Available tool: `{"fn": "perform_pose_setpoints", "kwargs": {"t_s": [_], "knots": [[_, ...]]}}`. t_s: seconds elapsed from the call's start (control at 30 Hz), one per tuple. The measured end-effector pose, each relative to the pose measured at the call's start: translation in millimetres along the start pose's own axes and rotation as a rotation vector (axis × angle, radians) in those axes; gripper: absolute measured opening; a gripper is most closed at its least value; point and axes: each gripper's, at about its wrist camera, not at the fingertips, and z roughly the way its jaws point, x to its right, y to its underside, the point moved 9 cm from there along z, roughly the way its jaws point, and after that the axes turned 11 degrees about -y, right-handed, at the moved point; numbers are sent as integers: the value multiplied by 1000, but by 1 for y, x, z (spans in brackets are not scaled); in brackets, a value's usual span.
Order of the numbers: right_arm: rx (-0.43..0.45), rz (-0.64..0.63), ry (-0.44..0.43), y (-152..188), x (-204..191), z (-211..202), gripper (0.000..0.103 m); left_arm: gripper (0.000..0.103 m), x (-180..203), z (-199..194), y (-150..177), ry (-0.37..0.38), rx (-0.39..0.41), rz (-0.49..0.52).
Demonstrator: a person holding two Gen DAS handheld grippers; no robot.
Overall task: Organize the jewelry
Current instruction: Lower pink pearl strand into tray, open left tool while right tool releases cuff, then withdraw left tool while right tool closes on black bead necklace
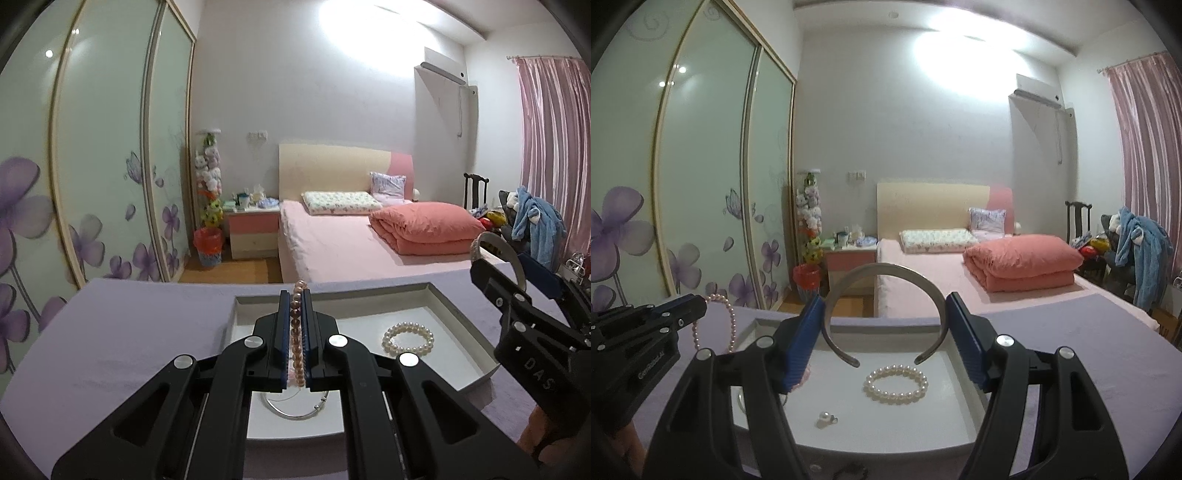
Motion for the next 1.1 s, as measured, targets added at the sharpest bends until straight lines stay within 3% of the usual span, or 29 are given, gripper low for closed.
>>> {"fn": "perform_pose_setpoints", "kwargs": {"t_s": [0.33,0.63,0.77,1.1], "knots": [[-240,62,-43,45,2,65,66,6,8,41,23,35,-129,-4],[-370,103,-47,76,5,98,67,8,12,60,37,49,-213,-15],[-363,117,-44,76,8,93,71,31,2,60,40,54,-236,-44],[-285,176,-9,57,46,40,69,31,-38,31,24,26,-206,-141]]}}
